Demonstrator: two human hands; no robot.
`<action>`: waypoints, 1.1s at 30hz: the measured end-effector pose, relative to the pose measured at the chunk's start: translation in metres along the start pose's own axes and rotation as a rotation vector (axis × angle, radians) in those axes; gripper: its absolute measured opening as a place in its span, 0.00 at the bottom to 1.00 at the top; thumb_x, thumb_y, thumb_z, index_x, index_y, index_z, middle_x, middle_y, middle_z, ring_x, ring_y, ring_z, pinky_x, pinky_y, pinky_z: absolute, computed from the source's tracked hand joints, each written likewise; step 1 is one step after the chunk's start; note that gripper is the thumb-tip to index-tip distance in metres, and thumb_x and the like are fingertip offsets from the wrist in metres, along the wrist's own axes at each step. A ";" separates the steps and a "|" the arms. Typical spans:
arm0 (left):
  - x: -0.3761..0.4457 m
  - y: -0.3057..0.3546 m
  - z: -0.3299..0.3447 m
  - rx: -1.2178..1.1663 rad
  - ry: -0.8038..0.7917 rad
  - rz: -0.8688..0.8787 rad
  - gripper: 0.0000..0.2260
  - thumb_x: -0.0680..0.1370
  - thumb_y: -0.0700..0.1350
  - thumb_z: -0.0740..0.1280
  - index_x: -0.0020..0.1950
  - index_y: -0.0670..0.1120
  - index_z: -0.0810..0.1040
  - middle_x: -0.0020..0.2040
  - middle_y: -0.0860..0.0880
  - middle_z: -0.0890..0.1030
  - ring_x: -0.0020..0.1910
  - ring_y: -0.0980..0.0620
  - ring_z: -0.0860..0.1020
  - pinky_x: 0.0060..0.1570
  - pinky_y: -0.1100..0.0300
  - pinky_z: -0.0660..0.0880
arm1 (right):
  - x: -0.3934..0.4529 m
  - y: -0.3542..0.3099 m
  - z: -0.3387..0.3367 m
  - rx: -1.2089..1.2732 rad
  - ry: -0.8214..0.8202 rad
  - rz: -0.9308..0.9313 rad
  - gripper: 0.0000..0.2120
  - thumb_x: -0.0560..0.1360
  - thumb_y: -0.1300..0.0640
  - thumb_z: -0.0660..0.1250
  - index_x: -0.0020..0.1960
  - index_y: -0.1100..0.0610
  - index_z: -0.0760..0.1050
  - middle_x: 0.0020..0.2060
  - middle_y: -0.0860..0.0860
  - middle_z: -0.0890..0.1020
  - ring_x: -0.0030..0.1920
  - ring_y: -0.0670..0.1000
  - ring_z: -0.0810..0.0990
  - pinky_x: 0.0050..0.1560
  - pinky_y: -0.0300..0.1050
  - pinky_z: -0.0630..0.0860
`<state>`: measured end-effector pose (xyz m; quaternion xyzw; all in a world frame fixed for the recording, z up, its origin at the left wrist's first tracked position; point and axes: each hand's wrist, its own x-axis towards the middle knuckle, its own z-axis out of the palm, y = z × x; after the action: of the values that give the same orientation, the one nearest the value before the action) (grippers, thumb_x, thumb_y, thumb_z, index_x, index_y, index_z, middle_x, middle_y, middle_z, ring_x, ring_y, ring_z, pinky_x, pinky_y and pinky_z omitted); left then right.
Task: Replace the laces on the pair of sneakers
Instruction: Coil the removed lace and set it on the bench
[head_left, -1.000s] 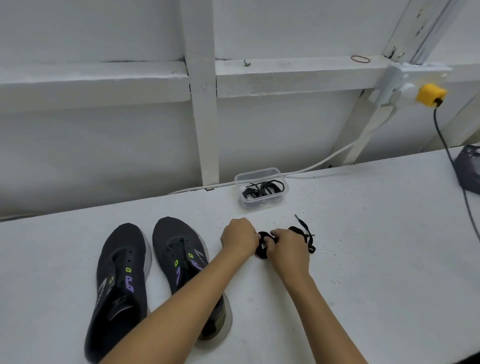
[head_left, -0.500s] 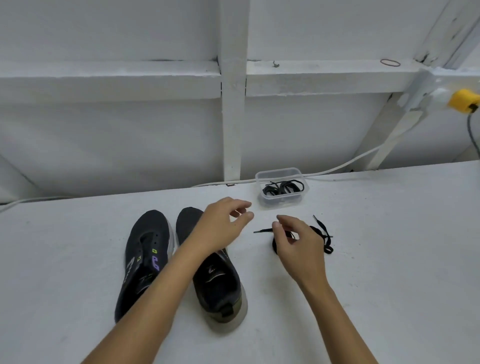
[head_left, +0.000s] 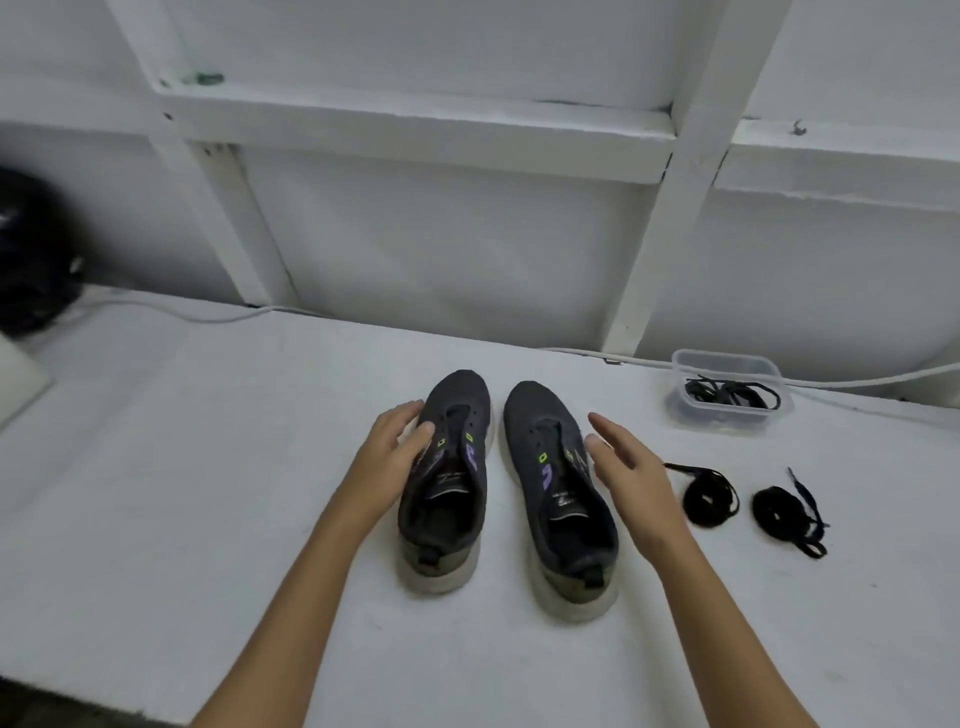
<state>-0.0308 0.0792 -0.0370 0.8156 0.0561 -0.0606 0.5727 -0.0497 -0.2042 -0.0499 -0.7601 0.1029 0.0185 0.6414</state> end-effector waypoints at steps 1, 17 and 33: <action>0.002 -0.004 0.001 -0.016 -0.024 -0.039 0.15 0.83 0.51 0.63 0.70 0.58 0.71 0.69 0.62 0.69 0.65 0.68 0.69 0.69 0.62 0.63 | 0.003 0.000 0.003 0.002 -0.017 0.014 0.17 0.81 0.51 0.67 0.69 0.42 0.75 0.63 0.36 0.79 0.65 0.37 0.76 0.63 0.37 0.71; -0.005 -0.023 0.054 -0.034 -0.034 -0.023 0.26 0.79 0.40 0.69 0.76 0.46 0.68 0.72 0.53 0.68 0.63 0.63 0.71 0.52 0.81 0.66 | -0.037 0.015 -0.007 -0.057 0.128 0.107 0.21 0.76 0.52 0.72 0.69 0.49 0.78 0.67 0.42 0.77 0.68 0.42 0.74 0.74 0.50 0.68; 0.014 -0.050 0.035 0.483 0.146 0.272 0.13 0.82 0.43 0.65 0.65 0.45 0.80 0.63 0.50 0.80 0.65 0.48 0.75 0.63 0.58 0.69 | -0.006 -0.007 -0.053 -0.456 0.503 -0.154 0.10 0.78 0.58 0.69 0.57 0.56 0.83 0.54 0.51 0.85 0.54 0.52 0.82 0.56 0.43 0.76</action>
<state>-0.0257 0.0630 -0.0975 0.9306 -0.0285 0.0642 0.3592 -0.0594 -0.2543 -0.0325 -0.8701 0.1932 -0.1952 0.4093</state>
